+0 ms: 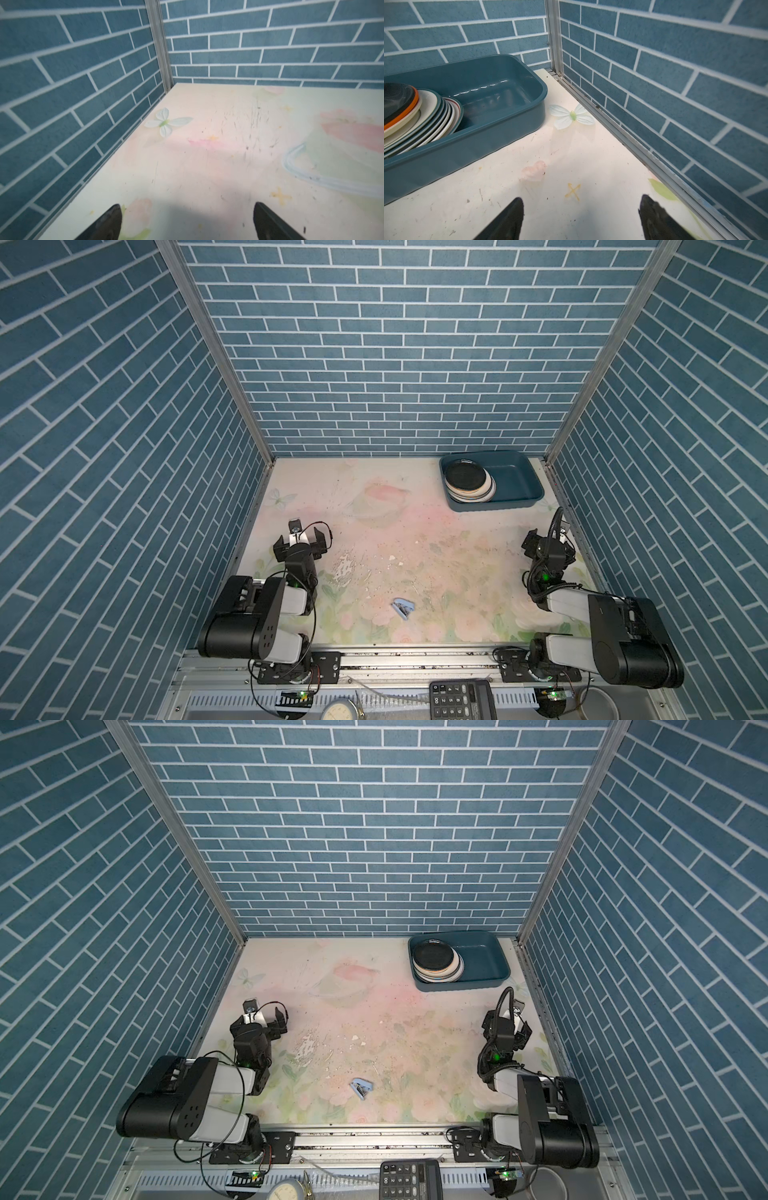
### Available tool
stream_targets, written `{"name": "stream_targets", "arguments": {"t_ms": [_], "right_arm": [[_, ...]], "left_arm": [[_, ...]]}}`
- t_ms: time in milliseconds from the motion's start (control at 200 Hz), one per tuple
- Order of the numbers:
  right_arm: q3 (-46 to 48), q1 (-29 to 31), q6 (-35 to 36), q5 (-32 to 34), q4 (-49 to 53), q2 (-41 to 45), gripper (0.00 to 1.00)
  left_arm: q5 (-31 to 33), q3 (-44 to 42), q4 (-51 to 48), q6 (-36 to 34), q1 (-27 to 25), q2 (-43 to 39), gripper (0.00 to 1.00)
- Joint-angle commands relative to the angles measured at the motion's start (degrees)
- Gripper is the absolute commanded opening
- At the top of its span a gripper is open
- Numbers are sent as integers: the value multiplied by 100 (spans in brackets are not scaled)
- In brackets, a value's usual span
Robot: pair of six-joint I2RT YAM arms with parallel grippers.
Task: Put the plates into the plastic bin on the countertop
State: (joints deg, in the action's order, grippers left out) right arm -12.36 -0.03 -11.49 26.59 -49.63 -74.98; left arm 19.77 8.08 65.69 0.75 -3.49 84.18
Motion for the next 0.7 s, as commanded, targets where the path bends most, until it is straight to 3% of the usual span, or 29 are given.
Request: {"name": "stream_targets", "arguments": {"t_ms": [0,135,280,415,570,695], "right_arm": [[-173,-132,123,-309,-554,-239,87],[-320,-181,284,-829,-741,-712,87],[-827,-231,435,-1430,16,-920,87],[-879,-261,714,-2266,-212,-1305,88],[-967,-269,754,-2356,-66,-1330,89],[-962,-269,769,-2343,-99,-1346,89]], "left_arm": [[-160,-24,809,-64,32,17,100],[-334,95,632,-122,32,75,100],[-471,220,919,-241,32,566,99],[-340,485,156,-97,84,387,100],[-560,1273,-1406,-178,84,313,100],[-527,1275,-1398,-196,44,318,100]]}}
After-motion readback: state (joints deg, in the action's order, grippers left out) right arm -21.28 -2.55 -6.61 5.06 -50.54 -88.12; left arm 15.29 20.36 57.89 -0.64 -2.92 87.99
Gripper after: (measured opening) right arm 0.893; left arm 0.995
